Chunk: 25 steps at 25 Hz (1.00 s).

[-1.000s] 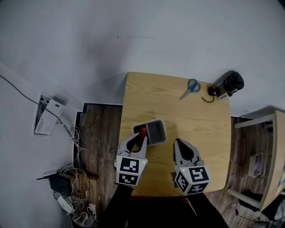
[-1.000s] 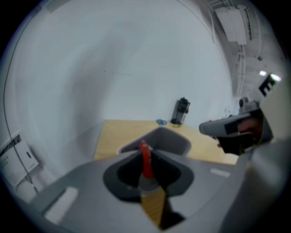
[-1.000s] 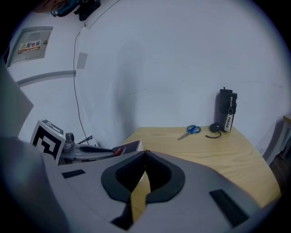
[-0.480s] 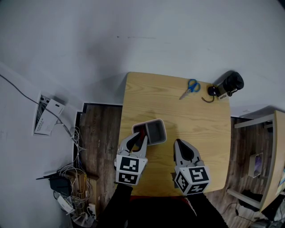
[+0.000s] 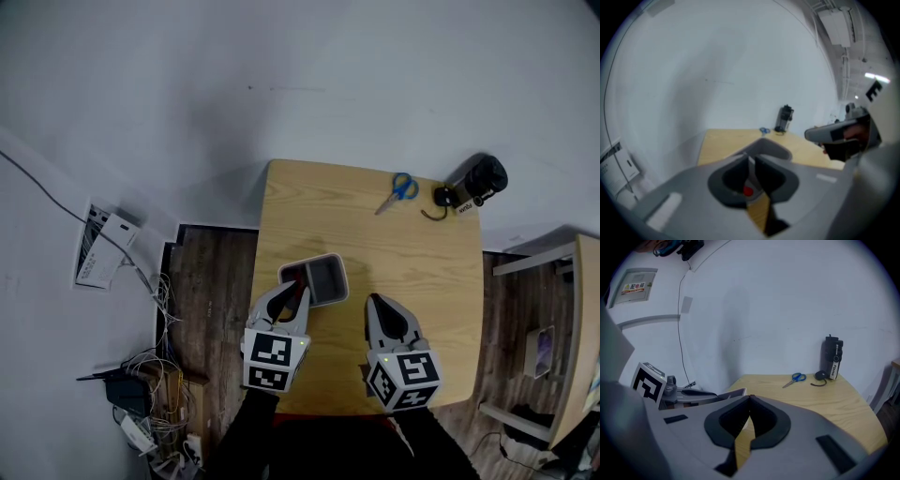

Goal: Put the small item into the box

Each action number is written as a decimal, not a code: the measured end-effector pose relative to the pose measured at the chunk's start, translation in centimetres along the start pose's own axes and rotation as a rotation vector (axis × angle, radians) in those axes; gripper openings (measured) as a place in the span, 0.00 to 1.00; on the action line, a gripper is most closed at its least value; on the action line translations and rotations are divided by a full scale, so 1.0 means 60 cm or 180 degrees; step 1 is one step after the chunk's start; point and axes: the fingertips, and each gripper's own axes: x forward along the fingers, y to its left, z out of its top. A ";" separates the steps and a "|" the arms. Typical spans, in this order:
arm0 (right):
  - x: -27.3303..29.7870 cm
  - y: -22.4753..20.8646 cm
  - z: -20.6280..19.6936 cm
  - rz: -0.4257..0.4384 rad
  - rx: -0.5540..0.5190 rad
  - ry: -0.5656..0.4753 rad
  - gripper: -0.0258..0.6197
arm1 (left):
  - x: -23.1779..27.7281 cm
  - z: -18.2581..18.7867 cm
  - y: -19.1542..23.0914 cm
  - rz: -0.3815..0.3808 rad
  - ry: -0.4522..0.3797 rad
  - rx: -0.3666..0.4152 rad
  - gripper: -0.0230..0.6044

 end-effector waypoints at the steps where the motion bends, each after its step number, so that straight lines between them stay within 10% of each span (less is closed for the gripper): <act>1: -0.002 0.000 0.002 0.0004 -0.0002 -0.0015 0.05 | -0.001 0.003 -0.001 0.0006 -0.0016 0.0005 0.11; 25: -0.068 0.012 0.050 0.0143 -0.0068 -0.0424 0.05 | -0.086 0.066 -0.018 0.0226 -0.0528 -0.0022 0.04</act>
